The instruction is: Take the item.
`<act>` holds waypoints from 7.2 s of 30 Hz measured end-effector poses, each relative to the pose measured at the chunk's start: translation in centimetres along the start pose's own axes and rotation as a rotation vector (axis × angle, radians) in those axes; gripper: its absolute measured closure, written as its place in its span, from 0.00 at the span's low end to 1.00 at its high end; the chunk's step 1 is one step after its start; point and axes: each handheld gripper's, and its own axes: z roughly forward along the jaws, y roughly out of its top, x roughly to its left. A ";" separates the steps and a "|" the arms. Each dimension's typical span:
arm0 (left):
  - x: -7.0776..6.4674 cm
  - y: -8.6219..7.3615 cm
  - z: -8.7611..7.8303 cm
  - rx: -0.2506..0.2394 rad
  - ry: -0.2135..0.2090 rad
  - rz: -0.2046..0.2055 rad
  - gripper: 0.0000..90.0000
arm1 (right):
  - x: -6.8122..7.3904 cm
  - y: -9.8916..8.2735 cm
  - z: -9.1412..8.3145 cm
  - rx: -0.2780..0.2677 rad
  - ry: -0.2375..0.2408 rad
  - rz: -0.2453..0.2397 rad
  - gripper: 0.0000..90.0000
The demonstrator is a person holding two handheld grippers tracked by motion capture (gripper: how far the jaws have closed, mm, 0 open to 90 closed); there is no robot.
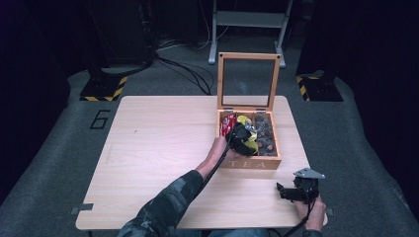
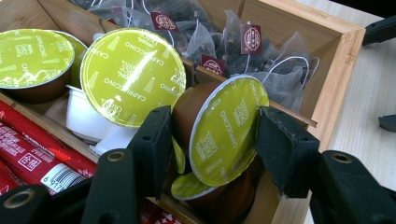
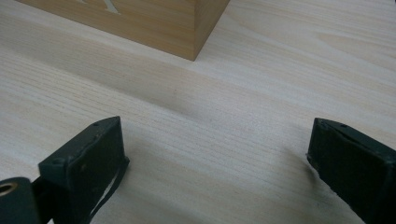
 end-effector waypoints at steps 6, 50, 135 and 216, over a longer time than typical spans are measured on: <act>0.3 -0.1 -0.1 -0.008 0.008 -0.002 0.54 | 0.0 0.0 0.0 0.000 0.001 -0.001 0.04; 0.1 -1.1 -2.8 -0.103 0.048 0.030 0.71 | 0.0 0.0 -0.1 0.004 0.000 -0.015 0.04; 6.9 -12.2 -17.6 -0.316 0.259 -0.163 0.71 | 0.0 0.0 0.0 0.000 -0.006 -0.001 0.04; 11.1 -22.8 -17.7 -0.176 0.337 -0.421 0.16 | 0.0 0.0 -0.1 0.001 -0.003 -0.006 0.04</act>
